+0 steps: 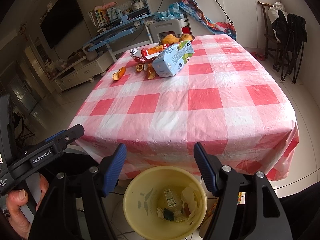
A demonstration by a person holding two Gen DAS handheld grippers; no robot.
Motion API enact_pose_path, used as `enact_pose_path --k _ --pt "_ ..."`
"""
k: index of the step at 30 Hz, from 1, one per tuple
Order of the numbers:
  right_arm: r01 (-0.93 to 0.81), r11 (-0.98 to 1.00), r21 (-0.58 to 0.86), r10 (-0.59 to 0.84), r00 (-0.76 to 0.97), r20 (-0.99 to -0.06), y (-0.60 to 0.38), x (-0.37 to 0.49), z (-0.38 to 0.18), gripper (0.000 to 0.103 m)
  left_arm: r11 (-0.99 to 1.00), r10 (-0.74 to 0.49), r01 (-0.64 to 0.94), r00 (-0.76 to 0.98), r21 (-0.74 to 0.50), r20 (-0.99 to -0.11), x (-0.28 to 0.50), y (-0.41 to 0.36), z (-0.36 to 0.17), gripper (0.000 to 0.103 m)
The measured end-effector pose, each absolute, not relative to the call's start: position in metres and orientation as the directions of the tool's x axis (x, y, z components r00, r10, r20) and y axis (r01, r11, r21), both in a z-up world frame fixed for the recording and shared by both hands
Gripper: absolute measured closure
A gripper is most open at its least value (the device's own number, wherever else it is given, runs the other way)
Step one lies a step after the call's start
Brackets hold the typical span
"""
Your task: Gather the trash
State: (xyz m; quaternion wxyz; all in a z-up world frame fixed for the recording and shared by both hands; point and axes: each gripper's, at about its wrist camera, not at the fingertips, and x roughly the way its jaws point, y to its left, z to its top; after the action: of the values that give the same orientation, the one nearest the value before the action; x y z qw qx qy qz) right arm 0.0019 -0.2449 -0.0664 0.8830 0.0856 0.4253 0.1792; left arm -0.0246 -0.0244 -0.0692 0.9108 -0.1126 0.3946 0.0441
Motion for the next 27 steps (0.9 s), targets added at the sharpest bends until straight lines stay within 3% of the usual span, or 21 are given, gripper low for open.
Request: enact_pose_path --k 27 --pt "-0.247 0.922 0.298 0.387 0.570 -0.725 -0.2422 0.0016 -0.0685 0.036 0.971 -0.010 -0.169 0.683 -0.171 -0.730 -0.0241 -0.0238 -0.0695 0.032"
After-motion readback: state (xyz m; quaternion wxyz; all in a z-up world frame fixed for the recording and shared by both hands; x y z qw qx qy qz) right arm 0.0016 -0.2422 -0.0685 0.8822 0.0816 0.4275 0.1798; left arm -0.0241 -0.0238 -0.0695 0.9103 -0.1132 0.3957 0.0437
